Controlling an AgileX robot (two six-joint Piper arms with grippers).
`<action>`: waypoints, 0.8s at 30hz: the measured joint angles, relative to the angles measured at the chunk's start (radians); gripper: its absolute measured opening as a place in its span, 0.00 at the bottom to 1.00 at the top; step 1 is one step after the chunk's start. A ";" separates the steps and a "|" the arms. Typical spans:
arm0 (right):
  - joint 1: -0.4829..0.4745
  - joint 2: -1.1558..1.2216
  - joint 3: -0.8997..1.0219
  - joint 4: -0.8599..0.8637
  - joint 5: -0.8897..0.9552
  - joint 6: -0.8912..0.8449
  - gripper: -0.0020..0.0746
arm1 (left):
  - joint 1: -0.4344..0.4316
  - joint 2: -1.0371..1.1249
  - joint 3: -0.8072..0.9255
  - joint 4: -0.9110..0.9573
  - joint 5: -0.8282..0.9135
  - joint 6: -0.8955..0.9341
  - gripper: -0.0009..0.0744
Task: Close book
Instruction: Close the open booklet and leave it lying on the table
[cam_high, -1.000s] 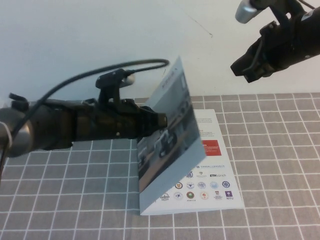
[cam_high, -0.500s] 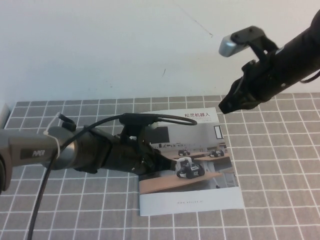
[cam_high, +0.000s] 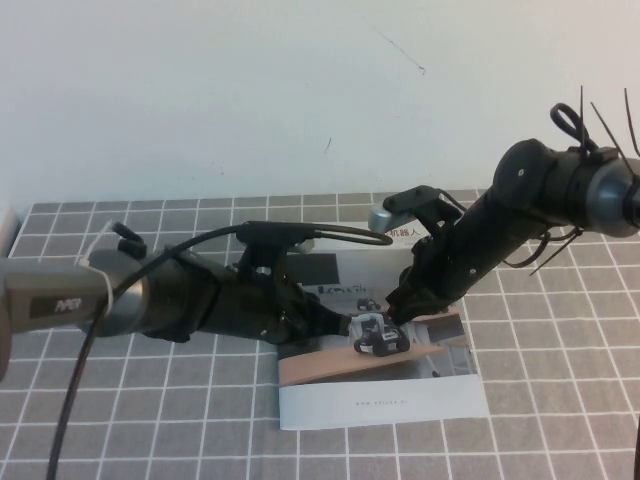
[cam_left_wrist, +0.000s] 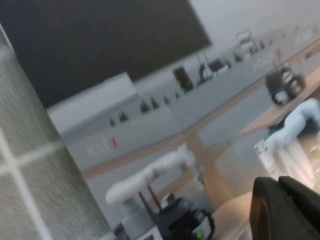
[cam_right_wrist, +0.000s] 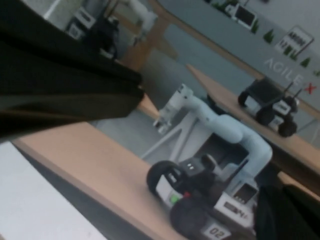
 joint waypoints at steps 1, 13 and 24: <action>0.000 -0.003 0.000 -0.002 -0.002 0.000 0.02 | 0.005 -0.015 0.000 0.007 0.002 0.000 0.01; -0.031 -0.411 0.000 -0.336 0.001 0.062 0.02 | 0.137 -0.530 0.002 0.255 0.038 -0.121 0.01; -0.031 -0.809 0.000 -0.671 0.155 0.306 0.02 | 0.398 -0.862 0.002 0.895 0.384 -0.651 0.01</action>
